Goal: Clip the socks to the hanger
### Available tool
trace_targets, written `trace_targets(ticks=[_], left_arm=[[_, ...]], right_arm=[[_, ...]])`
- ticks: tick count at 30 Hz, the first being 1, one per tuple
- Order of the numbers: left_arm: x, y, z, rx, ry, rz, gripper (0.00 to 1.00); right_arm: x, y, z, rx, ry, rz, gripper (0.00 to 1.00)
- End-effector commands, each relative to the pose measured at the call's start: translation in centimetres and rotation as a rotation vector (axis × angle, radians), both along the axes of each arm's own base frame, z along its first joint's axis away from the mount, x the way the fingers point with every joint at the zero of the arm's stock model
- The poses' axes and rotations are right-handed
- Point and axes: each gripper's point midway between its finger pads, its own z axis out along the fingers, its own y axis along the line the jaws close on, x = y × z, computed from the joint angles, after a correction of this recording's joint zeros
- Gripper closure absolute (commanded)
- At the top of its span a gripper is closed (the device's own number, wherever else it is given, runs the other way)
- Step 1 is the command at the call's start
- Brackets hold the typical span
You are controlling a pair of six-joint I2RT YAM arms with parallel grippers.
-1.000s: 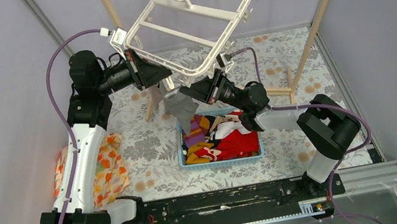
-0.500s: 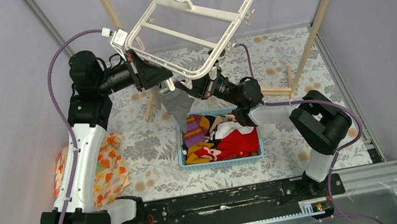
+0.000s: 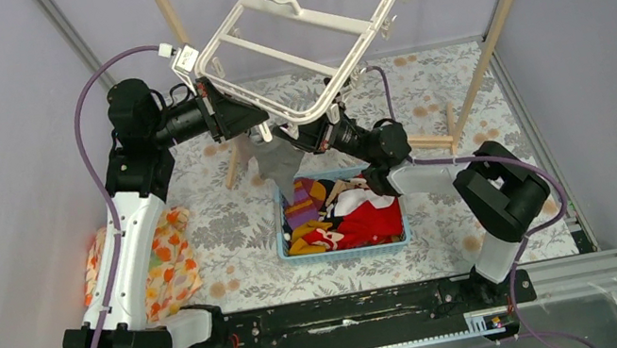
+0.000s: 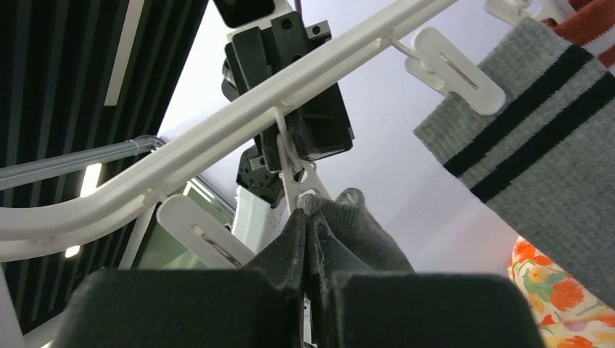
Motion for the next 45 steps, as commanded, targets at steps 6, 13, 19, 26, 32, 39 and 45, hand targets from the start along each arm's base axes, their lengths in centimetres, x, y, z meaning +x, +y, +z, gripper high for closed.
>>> trace_targets(ticks=[6, 13, 19, 26, 32, 39, 45], left_arm=[[-1.8, -0.3, 0.0, -0.002, -0.013, -0.087, 1.0], [-1.9, -0.3, 0.2, -0.003, -0.018, -0.093, 1.0], [-2.0, -0.3, 0.3, 0.004, -0.041, -0.093, 1.0], [-1.9, -0.2, 0.4, 0.005, -0.049, -0.087, 1.0], [-2.2, -0.2, 0.9, 0.001, -0.058, -0.088, 0.98], [-2.4, 0.0, 1.1, 0.009, -0.072, -0.071, 0.49], [-2.9, 0.6, 1.0, 0.027, -0.076, -0.055, 0.22]], right_arm=[[-3.4, -2.8, 7.0, 0.174, -0.192, 0.013, 1.0], [-3.6, -2.8, 6.5, 0.159, -0.188, 0.019, 1.0], [-4.4, -3.5, 7.5, 0.175, -0.215, 0.015, 1.0], [-5.1, -3.7, 7.6, 0.167, -0.231, 0.032, 1.0], [-4.7, -2.9, 6.9, 0.152, -0.217, 0.053, 1.0], [-4.7, -3.0, 7.2, 0.155, -0.228, 0.047, 1.0], [-4.8, -3.5, 7.7, 0.167, -0.247, 0.014, 1.0]])
